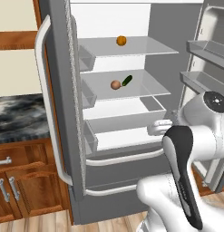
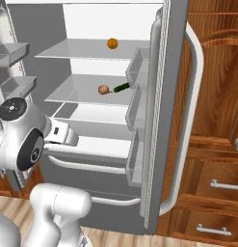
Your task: Place the onion in the correct fridge rack based on whether it is a fruit or vegetable. Finally, close the fridge door.
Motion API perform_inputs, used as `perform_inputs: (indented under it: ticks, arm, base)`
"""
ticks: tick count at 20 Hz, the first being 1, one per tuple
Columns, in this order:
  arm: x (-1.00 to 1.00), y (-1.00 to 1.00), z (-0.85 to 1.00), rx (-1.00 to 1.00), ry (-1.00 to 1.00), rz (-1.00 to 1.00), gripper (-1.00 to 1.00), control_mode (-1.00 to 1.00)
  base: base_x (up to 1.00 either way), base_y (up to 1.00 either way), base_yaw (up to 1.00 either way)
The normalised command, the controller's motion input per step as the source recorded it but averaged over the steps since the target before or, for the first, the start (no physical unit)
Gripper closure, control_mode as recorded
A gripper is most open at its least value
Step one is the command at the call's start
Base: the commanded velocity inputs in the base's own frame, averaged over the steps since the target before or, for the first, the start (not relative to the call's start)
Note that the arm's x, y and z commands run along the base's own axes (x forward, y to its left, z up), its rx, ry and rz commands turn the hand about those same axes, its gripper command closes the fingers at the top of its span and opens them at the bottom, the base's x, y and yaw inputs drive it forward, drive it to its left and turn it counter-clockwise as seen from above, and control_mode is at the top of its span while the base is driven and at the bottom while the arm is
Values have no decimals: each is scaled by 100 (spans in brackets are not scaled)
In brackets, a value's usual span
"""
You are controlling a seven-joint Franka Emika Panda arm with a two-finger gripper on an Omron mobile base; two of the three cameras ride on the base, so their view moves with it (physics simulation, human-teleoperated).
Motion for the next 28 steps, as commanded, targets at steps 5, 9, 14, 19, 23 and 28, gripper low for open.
perform_inputs:
  ticks: [5,9,14,19,23,28]
  arm:
    - [-95,70,44,-23,-23,0,-100,-100]
    - [-71,100,43,-31,-20,1,-100,-100]
    - [-64,98,36,-32,-17,3,-100,-100]
    - [-37,98,21,-32,-10,3,-100,-100]
    - [8,100,0,-31,-5,0,-100,-100]
    - [45,100,-11,-30,0,0,-100,-100]
  base:
    - [0,0,0]
    - [0,0,0]
    - [0,0,0]
    - [0,0,0]
    - [0,0,0]
    - [0,0,0]
